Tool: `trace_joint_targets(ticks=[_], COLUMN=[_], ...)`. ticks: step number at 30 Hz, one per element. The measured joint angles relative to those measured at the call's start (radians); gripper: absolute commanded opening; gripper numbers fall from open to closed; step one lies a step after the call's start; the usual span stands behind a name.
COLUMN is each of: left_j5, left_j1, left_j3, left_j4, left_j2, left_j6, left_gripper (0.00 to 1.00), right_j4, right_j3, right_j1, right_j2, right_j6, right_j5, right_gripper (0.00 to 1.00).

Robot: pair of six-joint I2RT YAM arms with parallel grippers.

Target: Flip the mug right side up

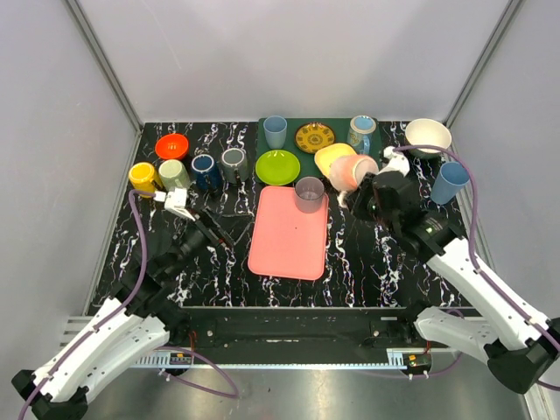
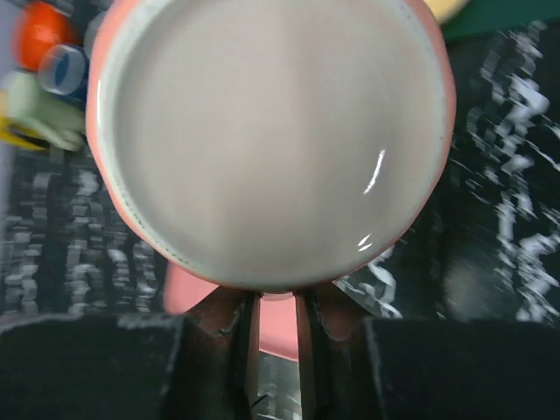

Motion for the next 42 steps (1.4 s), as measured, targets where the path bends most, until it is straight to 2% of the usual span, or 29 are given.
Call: trace_joint_targets(ticks=[3, 7, 12, 15, 19, 28, 36, 42], left_j5=[-0.111, -0.202, -0.355, -0.47, -0.568, -0.614, -0.612, -0.612], left_j1=[0.0, 0.0, 0.0, 0.0, 0.0, 0.0, 0.0, 0.0], left_j3=[0.011, 0.036, 0.087, 0.116, 0.143, 0.144, 0.144, 0.142], left_j4=[-0.132, -0.286, -0.452, -0.55, -0.616, -0.673, -0.676, -0.694], left_j2=[-0.011, 0.004, -0.008, -0.047, -0.116, -0.172, -0.198, -0.215], left_j6=[0.02, 0.047, 0.047, 0.026, 0.008, 0.013, 0.035, 0.053], left_gripper=[0.84, 0.83, 0.86, 0.89, 0.9, 0.9, 0.9, 0.9], right_j4=[-0.107, -0.149, -0.137, -0.108, -0.052, -0.124, -0.251, -0.34], right_j3=[-0.042, -0.117, -0.096, 0.044, 0.267, 0.654, 0.978, 1.172], right_j1=[0.0, 0.019, 0.216, 0.321, 0.352, 0.353, 0.352, 0.352], right_j2=[0.034, 0.053, 0.086, 0.237, 0.499, 1.001, 1.295, 1.444], right_j6=[-0.01, -0.035, -0.095, -0.141, -0.19, -0.28, -0.309, -0.317], right_j5=[0.098, 0.116, 0.154, 0.127, 0.061, -0.006, -0.03, -0.03], right_gripper=[0.0, 0.0, 0.0, 0.0, 0.0, 0.0, 0.0, 0.0])
